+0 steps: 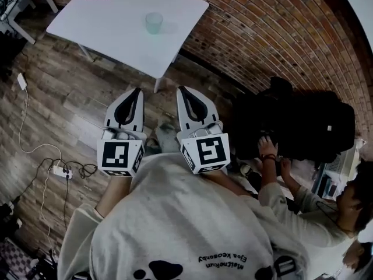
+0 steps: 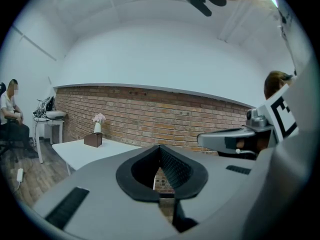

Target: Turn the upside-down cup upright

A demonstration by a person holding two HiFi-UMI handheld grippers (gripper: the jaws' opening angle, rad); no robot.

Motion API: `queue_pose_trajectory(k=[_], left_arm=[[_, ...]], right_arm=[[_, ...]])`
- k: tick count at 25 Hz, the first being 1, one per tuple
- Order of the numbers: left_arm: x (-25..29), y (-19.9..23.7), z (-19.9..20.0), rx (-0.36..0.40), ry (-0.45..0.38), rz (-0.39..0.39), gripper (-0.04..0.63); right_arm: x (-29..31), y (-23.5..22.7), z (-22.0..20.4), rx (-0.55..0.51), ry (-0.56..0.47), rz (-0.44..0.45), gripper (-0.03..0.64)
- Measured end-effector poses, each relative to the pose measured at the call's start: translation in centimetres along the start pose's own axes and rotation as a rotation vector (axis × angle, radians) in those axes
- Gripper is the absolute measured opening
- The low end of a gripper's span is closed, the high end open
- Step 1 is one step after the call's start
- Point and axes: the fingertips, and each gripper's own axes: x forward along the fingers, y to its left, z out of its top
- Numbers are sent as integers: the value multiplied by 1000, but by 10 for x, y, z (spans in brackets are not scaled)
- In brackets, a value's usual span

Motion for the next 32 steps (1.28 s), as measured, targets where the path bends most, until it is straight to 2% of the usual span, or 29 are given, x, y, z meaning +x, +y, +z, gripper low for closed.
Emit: queue_pose_trajectory(k=[8, 18, 32], left_arm=[[24, 6, 0, 13, 1, -7, 11], [97, 32, 0, 1, 25, 9, 11], [182, 75, 7, -13, 47, 89, 11]], right_arm=[[23, -11, 1, 9, -22, 8, 6], [93, -52, -3, 31, 7, 36, 6], [186, -99, 4, 22, 29, 106, 6]])
